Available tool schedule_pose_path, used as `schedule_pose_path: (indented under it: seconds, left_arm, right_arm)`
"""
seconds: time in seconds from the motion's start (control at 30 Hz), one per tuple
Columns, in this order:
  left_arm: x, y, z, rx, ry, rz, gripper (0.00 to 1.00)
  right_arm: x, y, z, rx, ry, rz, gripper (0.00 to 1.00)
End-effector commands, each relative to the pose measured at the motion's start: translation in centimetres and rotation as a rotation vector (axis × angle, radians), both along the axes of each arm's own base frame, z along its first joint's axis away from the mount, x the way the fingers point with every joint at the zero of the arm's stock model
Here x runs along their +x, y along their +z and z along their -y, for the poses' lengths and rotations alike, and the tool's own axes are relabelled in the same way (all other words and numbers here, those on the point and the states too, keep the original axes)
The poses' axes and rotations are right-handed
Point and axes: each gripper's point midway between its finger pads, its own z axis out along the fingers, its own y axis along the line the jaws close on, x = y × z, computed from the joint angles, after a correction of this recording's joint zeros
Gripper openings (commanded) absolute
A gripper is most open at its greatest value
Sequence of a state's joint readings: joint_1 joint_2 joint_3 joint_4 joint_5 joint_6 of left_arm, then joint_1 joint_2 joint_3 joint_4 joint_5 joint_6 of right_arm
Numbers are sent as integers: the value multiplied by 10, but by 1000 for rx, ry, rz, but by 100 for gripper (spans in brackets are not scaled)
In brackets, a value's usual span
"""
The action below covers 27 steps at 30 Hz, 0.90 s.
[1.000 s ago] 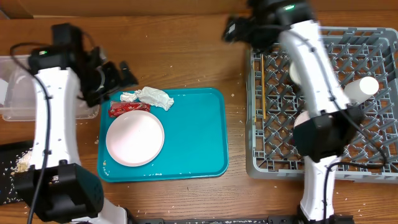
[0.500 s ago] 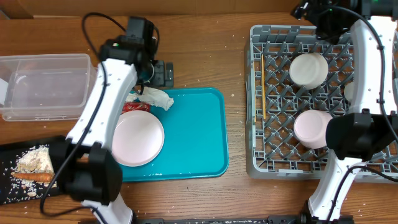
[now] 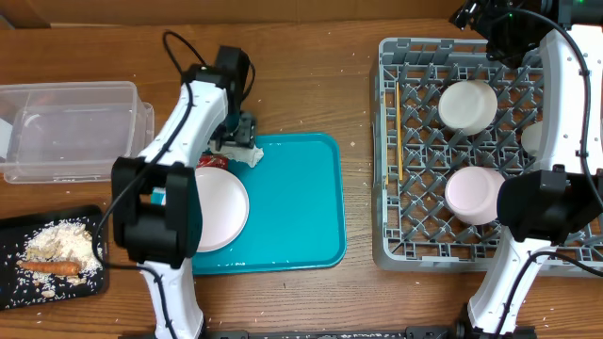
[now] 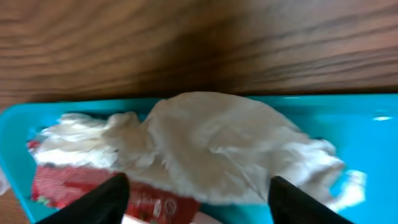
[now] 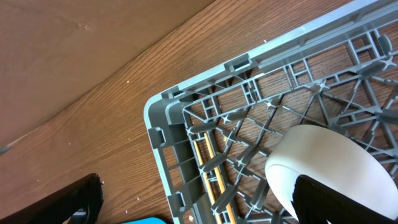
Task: Sort waste into correct bins and load items into the dishwasher
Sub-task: 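Grasp the crumpled white tissue with the left gripper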
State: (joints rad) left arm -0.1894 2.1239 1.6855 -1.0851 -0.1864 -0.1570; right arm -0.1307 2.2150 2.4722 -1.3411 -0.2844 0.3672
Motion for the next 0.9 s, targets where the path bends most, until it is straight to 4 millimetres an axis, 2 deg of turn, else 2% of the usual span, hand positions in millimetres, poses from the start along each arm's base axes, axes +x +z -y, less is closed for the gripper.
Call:
schedule_pose_path:
  seconds: [0.0,0.13,0.2,0.23,0.27,0.4,0.5,0.6,0.73,0.87]
  left_arm:
    - [-2,-11,-5,37,-15,-28,73]
    - [3,-11,-4,33,-15,-7,75]
    - [5,-11,-3,25,-15,1,70]
    - [6,-11,-2,23,-14,3,60]
    - [6,-11,-2,23,-14,3,44]
    - [3,-11,-3,26,-15,-7,6]
    - [2,-5,-4,30,-9,-13,4]
    - [8,14,-3,24,18,15,4]
    - [30,60,1,-1,52,117,4]
    - [52,116,2,-27,59,246,4]
  right_arm:
    - [-4,26,-1,1,-4,57,100]
    - [-4,26,-1,1,-4,57,100]
    - [-4,26,-1,1,-4,57,100]
    - [-4,26,-1,1,-4,57,100]
    - [-4,26,-1,1,-4,57,100]
    - [-4,26,-1,1,-4,57,100]
    - [-4,26,-1,1,-4,57,100]
    - [-4,26,-1,1,-4,57,100]
    - [-4,26,-1,1,-4,57,100]
    - [-4,26,-1,1,-4,57,100]
